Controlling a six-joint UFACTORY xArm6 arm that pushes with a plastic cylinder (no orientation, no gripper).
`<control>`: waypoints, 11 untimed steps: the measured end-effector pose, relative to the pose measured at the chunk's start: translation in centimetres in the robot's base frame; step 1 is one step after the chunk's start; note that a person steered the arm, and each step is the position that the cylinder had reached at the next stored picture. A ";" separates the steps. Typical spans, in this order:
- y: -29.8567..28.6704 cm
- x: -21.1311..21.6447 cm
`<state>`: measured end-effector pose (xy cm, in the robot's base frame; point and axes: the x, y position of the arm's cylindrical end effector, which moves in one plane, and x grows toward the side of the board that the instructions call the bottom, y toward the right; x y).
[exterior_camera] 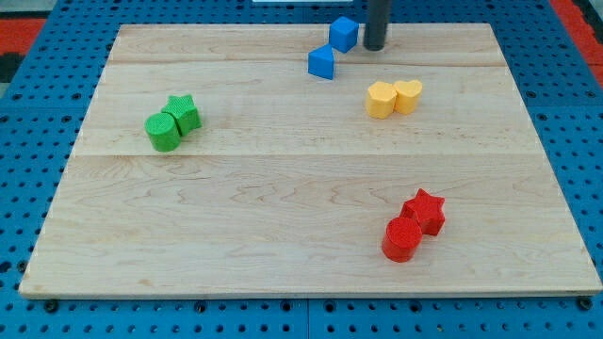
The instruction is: Move the blue blocks to the top center of the board
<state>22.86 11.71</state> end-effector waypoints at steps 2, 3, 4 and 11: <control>-6.4 -2.3; -9.7 -2.0; -3.0 0.5; -13.4 5.5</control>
